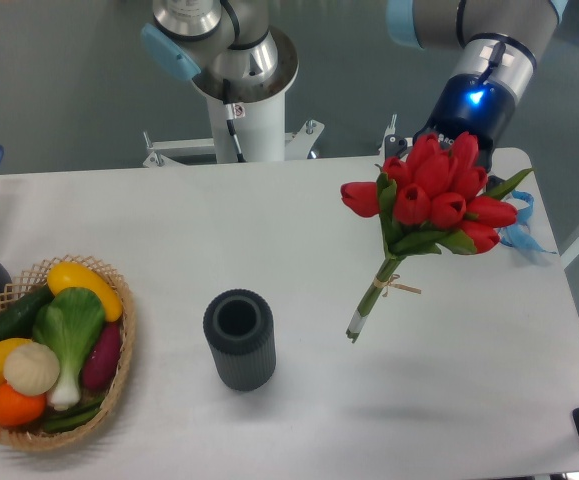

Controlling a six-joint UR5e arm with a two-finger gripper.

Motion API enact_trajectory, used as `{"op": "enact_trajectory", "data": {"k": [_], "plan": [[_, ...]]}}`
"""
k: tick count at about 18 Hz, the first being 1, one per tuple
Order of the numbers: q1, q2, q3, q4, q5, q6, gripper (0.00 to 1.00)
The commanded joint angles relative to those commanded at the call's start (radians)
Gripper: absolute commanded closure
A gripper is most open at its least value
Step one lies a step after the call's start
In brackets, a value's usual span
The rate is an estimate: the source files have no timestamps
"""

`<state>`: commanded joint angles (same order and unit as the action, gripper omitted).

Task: Place the flowers on the table
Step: 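Lift the red tulip bouquet upright with the gripper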

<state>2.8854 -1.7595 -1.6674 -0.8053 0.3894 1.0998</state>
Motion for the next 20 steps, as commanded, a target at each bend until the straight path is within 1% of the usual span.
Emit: {"op": "enact_trajectory", "data": {"k": [1, 2, 7, 11, 12, 15, 20], "plan": [[0.000, 0.003, -0.009, 0.002, 0.040, 0.002, 0.64], [-0.002, 0.005, -0.003, 0.000, 0.074, 0.005, 0.64], [-0.005, 0.015, 0.012, -0.003, 0.176, 0.002, 0.64], [-0.012, 0.035, 0.017, -0.006, 0.320, 0.003, 0.64], [-0.015, 0.040, 0.017, -0.008, 0.363, 0.003, 0.64], [-0.083, 0.040, 0.024, -0.008, 0.540, 0.003, 0.64], [-0.181, -0.005, 0.026, -0.009, 0.845, 0.034, 0.64]]}}
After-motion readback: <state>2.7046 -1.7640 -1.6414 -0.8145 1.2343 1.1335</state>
